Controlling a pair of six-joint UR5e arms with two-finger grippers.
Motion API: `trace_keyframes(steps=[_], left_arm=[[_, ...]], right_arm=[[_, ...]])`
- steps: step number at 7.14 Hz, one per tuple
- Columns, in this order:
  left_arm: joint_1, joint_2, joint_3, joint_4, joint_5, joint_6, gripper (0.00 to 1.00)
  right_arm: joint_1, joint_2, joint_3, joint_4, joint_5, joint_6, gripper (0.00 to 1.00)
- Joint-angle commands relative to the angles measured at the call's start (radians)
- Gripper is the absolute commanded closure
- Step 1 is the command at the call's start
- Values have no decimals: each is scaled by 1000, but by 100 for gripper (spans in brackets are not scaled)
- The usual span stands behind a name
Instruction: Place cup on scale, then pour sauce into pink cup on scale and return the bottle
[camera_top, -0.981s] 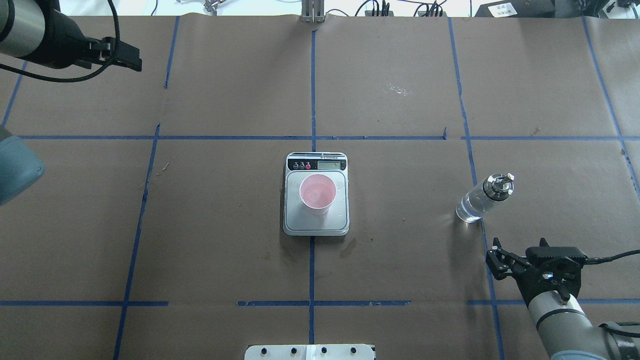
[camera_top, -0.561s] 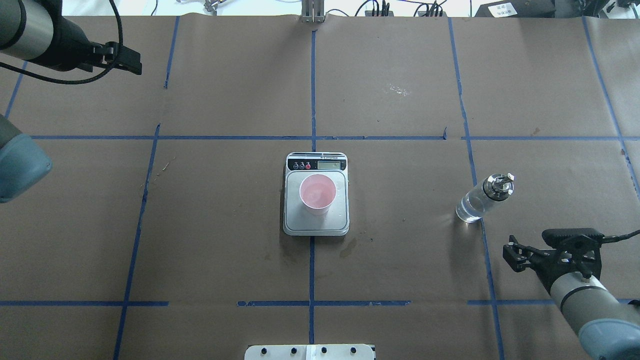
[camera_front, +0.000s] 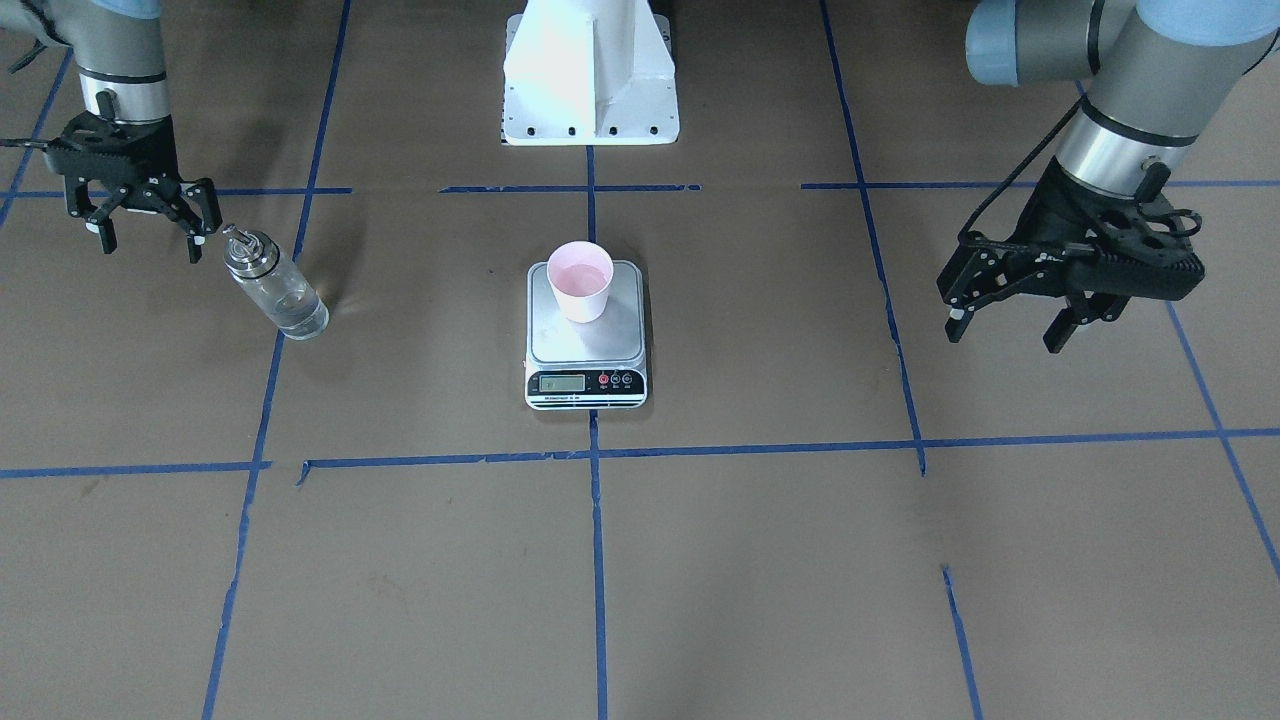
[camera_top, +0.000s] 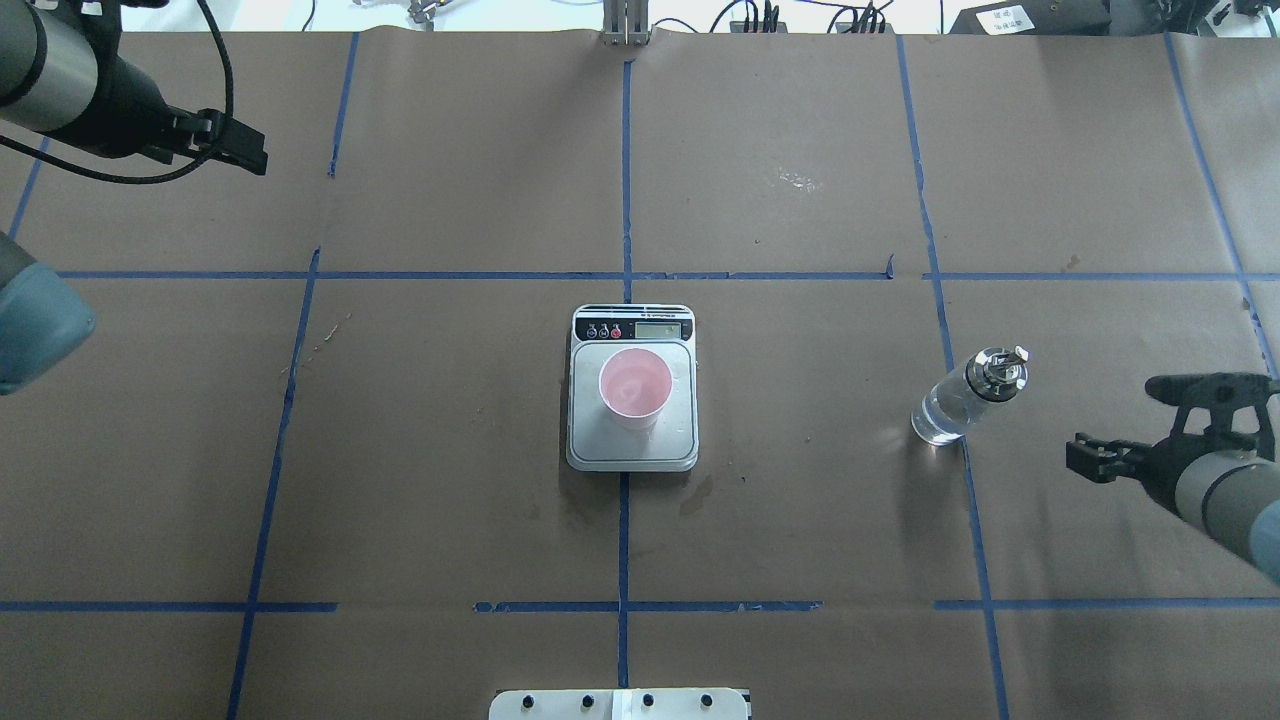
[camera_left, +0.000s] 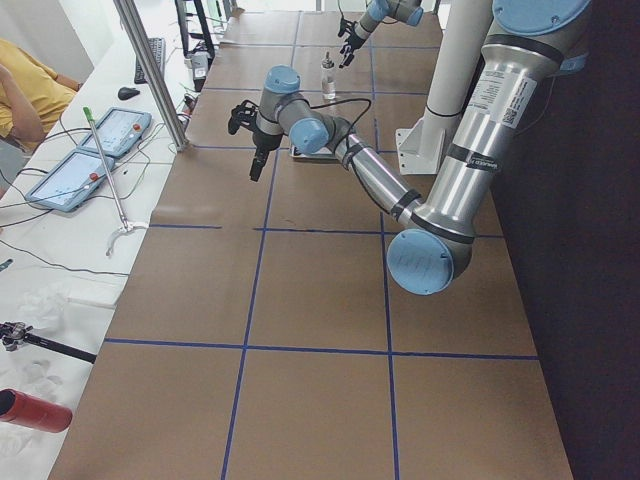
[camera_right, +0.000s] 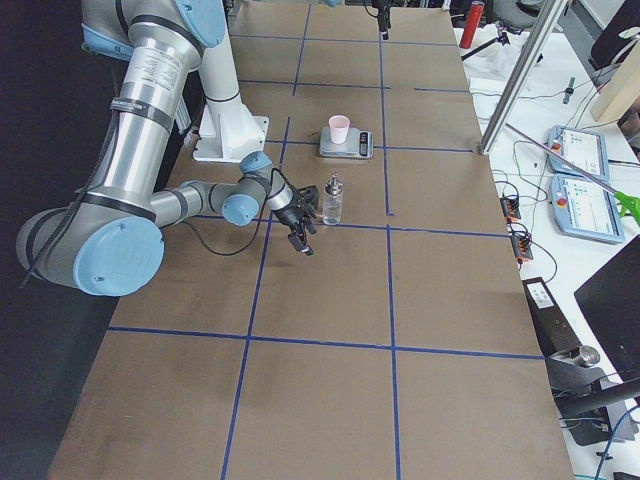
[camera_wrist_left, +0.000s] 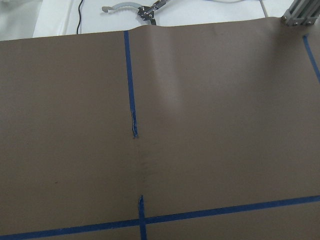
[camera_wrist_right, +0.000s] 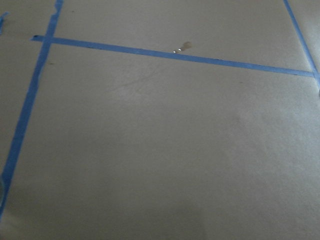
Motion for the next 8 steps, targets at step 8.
trace_keyframes(steps=[8], left_arm=[[-346,351,56,63,-305,585,0]], right_arm=[[938,376,-382,-359,891,-1063,0]])
